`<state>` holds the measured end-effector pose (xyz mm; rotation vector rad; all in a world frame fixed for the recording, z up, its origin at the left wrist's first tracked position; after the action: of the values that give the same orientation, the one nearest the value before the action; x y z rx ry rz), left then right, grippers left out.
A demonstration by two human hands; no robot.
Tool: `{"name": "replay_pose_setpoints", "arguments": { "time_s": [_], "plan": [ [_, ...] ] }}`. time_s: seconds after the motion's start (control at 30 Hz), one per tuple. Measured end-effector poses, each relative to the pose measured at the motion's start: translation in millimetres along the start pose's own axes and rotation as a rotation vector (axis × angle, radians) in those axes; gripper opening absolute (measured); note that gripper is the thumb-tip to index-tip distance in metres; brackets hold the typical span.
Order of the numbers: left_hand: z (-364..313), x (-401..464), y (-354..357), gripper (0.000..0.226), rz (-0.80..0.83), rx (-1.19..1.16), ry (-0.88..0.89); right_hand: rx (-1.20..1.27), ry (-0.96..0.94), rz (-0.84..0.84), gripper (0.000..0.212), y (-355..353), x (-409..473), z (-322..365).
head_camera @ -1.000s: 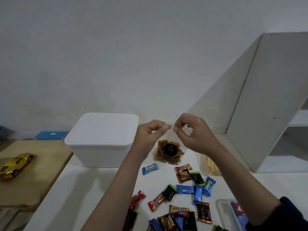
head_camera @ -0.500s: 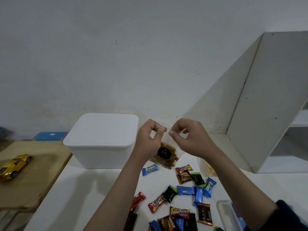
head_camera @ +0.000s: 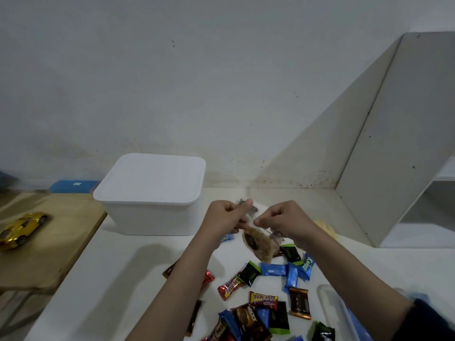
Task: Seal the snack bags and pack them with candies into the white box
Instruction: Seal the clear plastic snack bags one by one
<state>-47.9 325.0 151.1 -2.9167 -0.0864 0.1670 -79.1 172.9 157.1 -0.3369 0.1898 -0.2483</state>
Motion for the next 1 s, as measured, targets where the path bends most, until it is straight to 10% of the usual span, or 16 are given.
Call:
{"name": "replay_pose_setpoints", "arguments": {
  "time_s": [0.37, 0.63, 1.0],
  "plan": [
    [45.3, -10.0, 20.9, 0.018, 0.039, -0.140, -0.315, 0.267, 0.307, 0.065, 0.021, 20.6, -12.7, -62.3],
    [36.3, -2.6, 21.8, 0.035, 0.087, -0.122, -0.112, 0.566, 0.634, 0.135, 0.010, 23.4, -14.1, -74.9],
    [19.8, 11.5, 18.4, 0.013, 0.028, 0.342, 0.099, -0.263, -0.112, -0.013, 0.018, 2.8, 8.3, -37.1]
  ]
}}
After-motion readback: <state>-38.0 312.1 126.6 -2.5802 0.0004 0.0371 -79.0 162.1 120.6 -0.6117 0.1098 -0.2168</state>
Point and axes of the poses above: each hand's wrist, its own x-axis towards the middle knuckle, its own y-axis out of the palm, z = x × y, the point moved 7 cm from there along x, towards the middle knuckle, and after that the axes turned 14 degrees about -z, right-handed, at the moved point
